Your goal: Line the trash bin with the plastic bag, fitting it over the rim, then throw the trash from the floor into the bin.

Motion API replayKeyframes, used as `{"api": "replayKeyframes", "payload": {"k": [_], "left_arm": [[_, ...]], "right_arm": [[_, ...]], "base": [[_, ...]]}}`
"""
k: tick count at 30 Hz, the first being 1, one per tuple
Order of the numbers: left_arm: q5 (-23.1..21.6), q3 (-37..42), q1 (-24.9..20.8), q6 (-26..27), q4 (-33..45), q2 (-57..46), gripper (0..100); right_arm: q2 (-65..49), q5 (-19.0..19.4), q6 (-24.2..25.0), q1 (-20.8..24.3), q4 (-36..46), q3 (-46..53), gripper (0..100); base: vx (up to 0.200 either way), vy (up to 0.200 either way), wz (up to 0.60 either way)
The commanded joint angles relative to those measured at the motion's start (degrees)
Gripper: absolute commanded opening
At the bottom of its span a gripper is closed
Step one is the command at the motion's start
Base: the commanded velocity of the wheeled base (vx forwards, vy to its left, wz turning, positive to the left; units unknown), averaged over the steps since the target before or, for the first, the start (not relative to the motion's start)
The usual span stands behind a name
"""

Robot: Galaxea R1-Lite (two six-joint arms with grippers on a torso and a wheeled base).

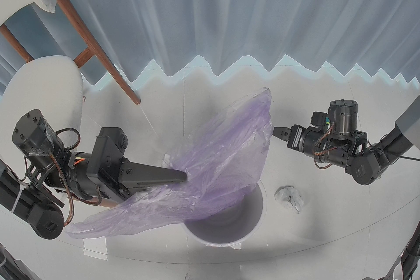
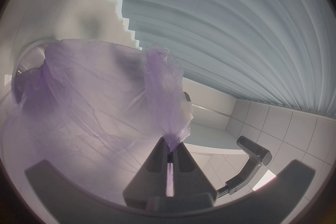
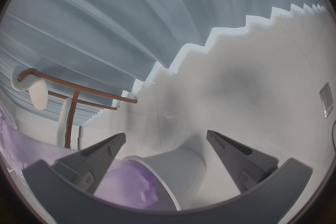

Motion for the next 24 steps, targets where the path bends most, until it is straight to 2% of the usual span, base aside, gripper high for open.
{"api": "replayKeyframes", "payload": {"k": [1, 10, 18, 24], "left_arm": [[0.0, 0.3, -0.1, 0.0, 0.0, 0.0, 0], [0.1, 0.3, 0.0, 0.1, 0.0, 0.0, 0], [0.3, -1.1, 0.0, 0.1, 0.0, 2.1, 0], [0.5, -3.1, -0.1, 0.1, -0.1, 3.9, 0]], "right_arm": [[2.2, -0.4, 1.3, 2.8, -2.9, -0.3, 0], [2.4, -0.6, 4.1, 8.5, -3.8, 1.7, 0], [4.3, -0.8, 3.8, 14.8, -12.4, 9.6, 0], [8.6, -4.4, 3.7, 18.7, -16.9, 10.2, 0]], "base": [[0.000, 0.000, 0.00], [0.000, 0.000, 0.00], [0.000, 0.000, 0.00], [0.000, 0.000, 0.00]]}}
